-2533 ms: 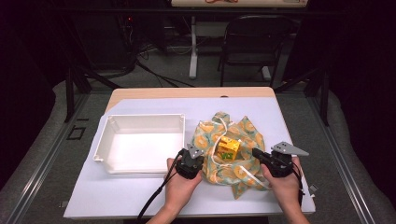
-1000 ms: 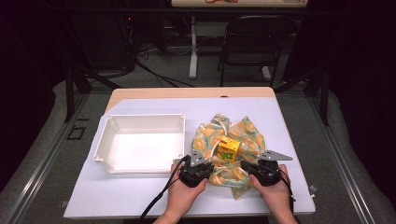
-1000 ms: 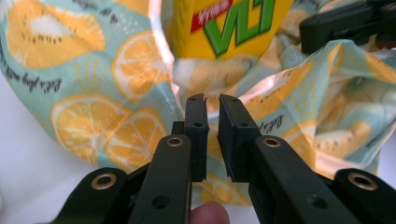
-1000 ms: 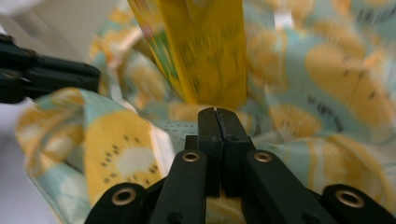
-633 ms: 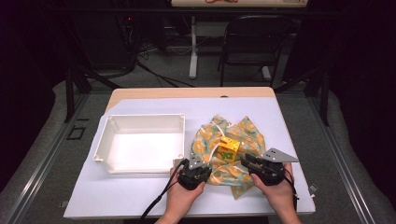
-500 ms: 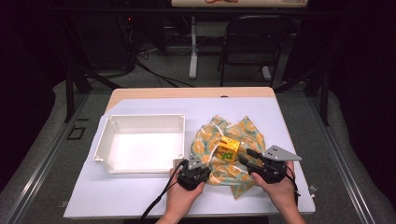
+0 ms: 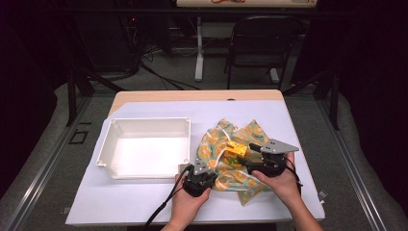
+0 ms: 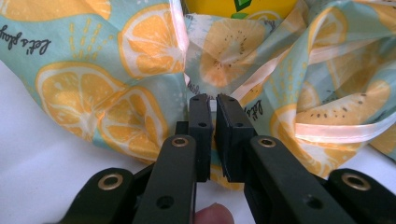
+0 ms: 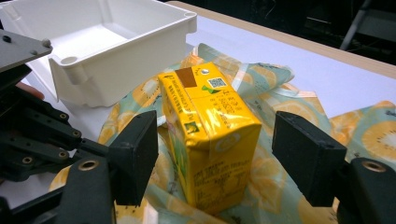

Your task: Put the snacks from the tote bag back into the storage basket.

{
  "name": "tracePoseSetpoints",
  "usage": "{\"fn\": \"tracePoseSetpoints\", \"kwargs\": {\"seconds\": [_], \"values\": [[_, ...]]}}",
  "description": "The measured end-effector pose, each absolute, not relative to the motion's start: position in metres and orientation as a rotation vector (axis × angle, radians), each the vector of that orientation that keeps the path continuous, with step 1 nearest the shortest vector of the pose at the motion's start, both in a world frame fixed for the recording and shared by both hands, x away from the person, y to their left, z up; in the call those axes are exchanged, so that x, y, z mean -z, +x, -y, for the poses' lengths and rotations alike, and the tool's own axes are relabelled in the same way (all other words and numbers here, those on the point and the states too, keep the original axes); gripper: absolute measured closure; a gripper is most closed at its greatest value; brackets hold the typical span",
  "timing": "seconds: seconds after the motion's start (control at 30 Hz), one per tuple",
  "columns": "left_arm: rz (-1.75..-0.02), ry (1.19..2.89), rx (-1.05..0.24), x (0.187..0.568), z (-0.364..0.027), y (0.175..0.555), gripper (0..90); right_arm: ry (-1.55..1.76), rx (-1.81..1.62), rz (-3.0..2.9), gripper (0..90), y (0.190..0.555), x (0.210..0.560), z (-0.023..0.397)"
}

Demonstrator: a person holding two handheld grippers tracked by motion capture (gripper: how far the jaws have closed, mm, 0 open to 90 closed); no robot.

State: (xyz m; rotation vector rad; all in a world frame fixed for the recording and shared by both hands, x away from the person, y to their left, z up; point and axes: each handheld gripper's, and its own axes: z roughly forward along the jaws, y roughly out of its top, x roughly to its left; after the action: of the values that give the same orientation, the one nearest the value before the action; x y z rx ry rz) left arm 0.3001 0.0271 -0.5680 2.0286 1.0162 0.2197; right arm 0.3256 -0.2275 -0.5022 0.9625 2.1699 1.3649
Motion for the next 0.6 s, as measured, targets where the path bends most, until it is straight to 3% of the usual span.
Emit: {"fn": "tracePoseSetpoints", "kwargs": {"seconds": [0.6], "values": [[-1.011, 2.040, -0.214, 0.567, -0.027, 0.300, 85.5, 0.886, -1.338, -2.287, 38.9, 0.354, 0.519, 0.209]]}}
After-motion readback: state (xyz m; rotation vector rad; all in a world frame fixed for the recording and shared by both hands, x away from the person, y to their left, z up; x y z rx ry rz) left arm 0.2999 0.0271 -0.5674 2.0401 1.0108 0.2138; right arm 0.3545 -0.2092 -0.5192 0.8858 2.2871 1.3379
